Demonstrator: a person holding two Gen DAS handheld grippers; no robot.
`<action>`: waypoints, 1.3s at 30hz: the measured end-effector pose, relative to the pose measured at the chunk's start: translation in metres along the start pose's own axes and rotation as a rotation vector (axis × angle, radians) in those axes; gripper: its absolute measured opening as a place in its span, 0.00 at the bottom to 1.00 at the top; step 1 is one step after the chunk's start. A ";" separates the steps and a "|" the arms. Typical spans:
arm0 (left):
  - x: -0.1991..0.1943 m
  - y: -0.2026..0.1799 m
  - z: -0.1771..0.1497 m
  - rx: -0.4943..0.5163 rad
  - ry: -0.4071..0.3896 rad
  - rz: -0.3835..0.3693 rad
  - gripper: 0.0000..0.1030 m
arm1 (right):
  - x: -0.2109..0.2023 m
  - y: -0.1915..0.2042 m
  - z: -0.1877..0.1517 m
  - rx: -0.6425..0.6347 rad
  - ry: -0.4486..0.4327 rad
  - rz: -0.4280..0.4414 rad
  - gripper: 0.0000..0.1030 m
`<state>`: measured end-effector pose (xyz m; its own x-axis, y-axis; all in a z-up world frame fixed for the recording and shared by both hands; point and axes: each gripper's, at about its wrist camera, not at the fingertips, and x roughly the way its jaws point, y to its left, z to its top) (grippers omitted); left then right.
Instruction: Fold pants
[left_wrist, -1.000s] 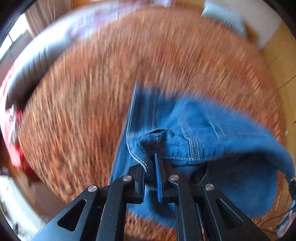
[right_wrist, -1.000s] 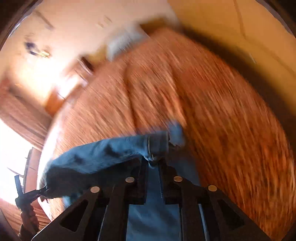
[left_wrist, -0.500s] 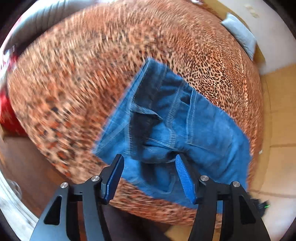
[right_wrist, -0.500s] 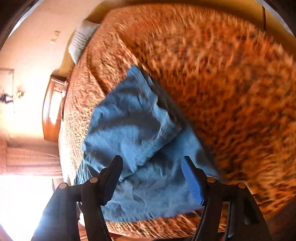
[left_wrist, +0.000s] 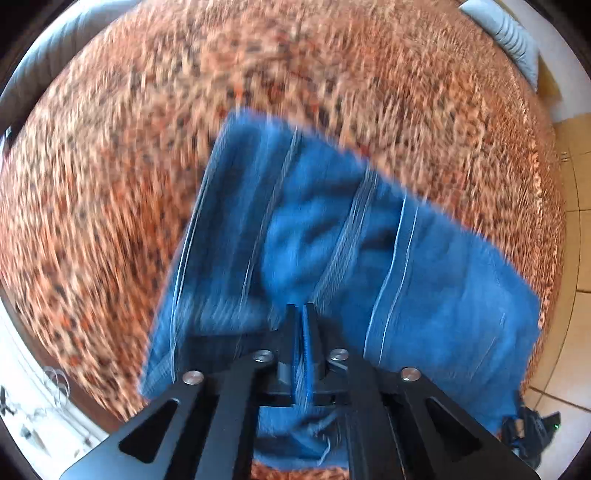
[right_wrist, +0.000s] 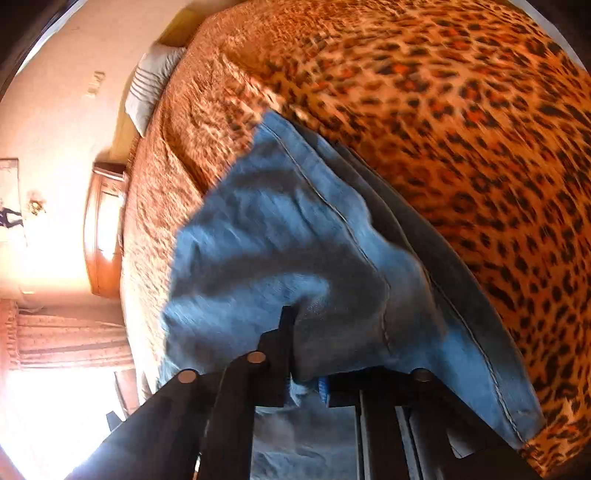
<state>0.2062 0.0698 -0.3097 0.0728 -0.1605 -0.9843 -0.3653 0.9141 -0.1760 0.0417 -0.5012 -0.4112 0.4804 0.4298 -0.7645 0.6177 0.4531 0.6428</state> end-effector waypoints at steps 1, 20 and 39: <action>-0.011 0.000 0.007 -0.001 -0.025 -0.016 0.00 | -0.006 0.004 0.002 0.002 -0.021 0.028 0.08; -0.010 0.120 -0.024 -0.196 0.074 -0.195 0.48 | -0.023 0.001 -0.008 -0.019 0.002 0.029 0.24; -0.150 0.026 -0.032 0.456 -0.316 -0.295 0.02 | -0.106 0.028 -0.024 -0.062 -0.147 0.279 0.04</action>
<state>0.1559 0.1055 -0.1673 0.4068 -0.3759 -0.8326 0.1395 0.9263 -0.3501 -0.0068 -0.5151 -0.3108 0.7135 0.4291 -0.5539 0.4125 0.3818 0.8271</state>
